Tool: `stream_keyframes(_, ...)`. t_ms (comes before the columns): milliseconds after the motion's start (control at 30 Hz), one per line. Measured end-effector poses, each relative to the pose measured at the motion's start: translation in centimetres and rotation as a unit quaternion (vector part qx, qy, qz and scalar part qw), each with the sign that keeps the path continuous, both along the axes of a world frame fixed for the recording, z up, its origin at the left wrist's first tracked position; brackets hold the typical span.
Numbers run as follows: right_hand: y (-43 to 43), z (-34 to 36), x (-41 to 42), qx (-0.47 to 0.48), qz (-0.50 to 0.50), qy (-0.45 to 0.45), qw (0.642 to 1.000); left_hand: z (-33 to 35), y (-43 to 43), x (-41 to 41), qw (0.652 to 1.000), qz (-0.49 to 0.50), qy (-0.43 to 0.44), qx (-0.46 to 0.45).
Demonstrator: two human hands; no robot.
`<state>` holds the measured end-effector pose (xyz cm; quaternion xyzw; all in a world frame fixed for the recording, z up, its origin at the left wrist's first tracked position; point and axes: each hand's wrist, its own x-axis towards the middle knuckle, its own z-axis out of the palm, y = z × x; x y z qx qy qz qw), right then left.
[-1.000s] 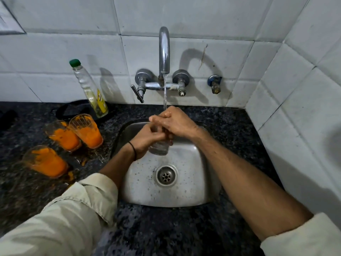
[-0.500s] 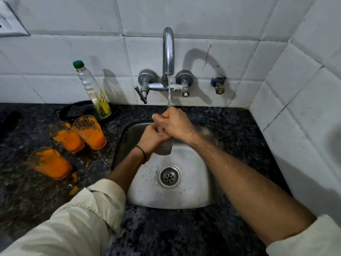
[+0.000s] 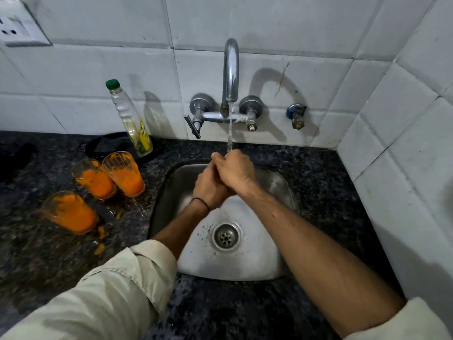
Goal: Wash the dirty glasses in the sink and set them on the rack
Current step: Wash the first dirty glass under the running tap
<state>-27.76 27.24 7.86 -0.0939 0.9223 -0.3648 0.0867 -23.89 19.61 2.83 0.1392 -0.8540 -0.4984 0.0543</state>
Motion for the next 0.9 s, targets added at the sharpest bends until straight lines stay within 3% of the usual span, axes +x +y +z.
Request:
stream_keyframes(33, -0.5, -0.3, 0.4, 0.015, -0.014, 0.003, 1.000, -0.3, 0.4, -0.2, 0.997, 0.035, 0.014, -0.061)
stream_keyframes(133, -0.6, -1.0, 2.2, 0.005, 0.025, 0.037, 0.999, -1.5, -0.6, -0.6, 0.995, 0.021, 0.068, -0.070)
stream_keyframes(267, 2.8, -2.5, 3.2, 0.002, 0.211, 0.012, 0.977, -2.0, -3.4, -0.2, 0.991, -0.091, 0.066, -0.070)
stream_keyframes(333, 5.4, -3.0, 1.9, 0.103, 0.338, 0.099, 0.930, -1.9, -3.8, 0.4, 0.990, -0.119, 0.066, -0.040)
stream_keyframes(367, 6.3, -3.3, 1.0, 0.175, 0.385, 0.176, 0.889, -1.9, -3.8, 0.5, 0.989, -0.131, 0.063, -0.037)
stream_keyframes(433, 7.2, -3.5, -0.4, 0.269, 0.422, 0.279, 0.820, -1.8, -3.4, 0.5, 0.986, -0.149, 0.072, -0.022)
stream_keyframes(467, 7.0, -3.2, -0.5, 0.269, 0.410, 0.288, 0.823, -1.6, -3.2, 0.4, 0.986, -0.143, 0.083, -0.003)
stream_keyframes(500, 6.4, -3.1, -0.2, 0.253, 0.380, 0.263, 0.850, -1.4, -2.9, 0.2, 0.987, -0.128, 0.100, 0.006)
stream_keyframes(600, 2.5, -1.5, 2.1, 0.126, 0.196, 0.046, 0.971, -1.3, -1.9, -0.4, 0.985, -0.090, 0.145, -0.018)
stream_keyframes(633, 1.0, -1.6, 2.9, 0.054, 0.104, -0.015, 0.993, -1.4, -1.7, -0.6, 0.985, -0.084, 0.149, -0.027)
stream_keyframes(700, -1.1, -2.4, 4.3, -0.060, -0.033, -0.046, 0.997, -1.3, -1.7, -0.8, 0.986, -0.081, 0.141, -0.033)
stream_keyframes(733, -1.4, -3.0, 4.7, -0.097, -0.049, -0.026, 0.994, -1.3, -2.0, -0.8, 0.986, -0.090, 0.137, -0.038)
stream_keyframes(833, 1.4, -4.9, 4.2, -0.114, 0.105, 0.069, 0.986, -1.4, -3.8, -0.7, 0.985, -0.112, 0.124, -0.033)
stream_keyframes(867, 2.9, -5.0, 3.1, -0.046, 0.207, 0.145, 0.966, -1.4, -4.4, -0.7, 0.986, -0.116, 0.115, -0.026)
stream_keyframes(900, 4.2, -4.7, 1.6, 0.060, 0.297, 0.232, 0.924, -1.5, -4.6, -0.6, 0.986, -0.127, 0.103, -0.031)
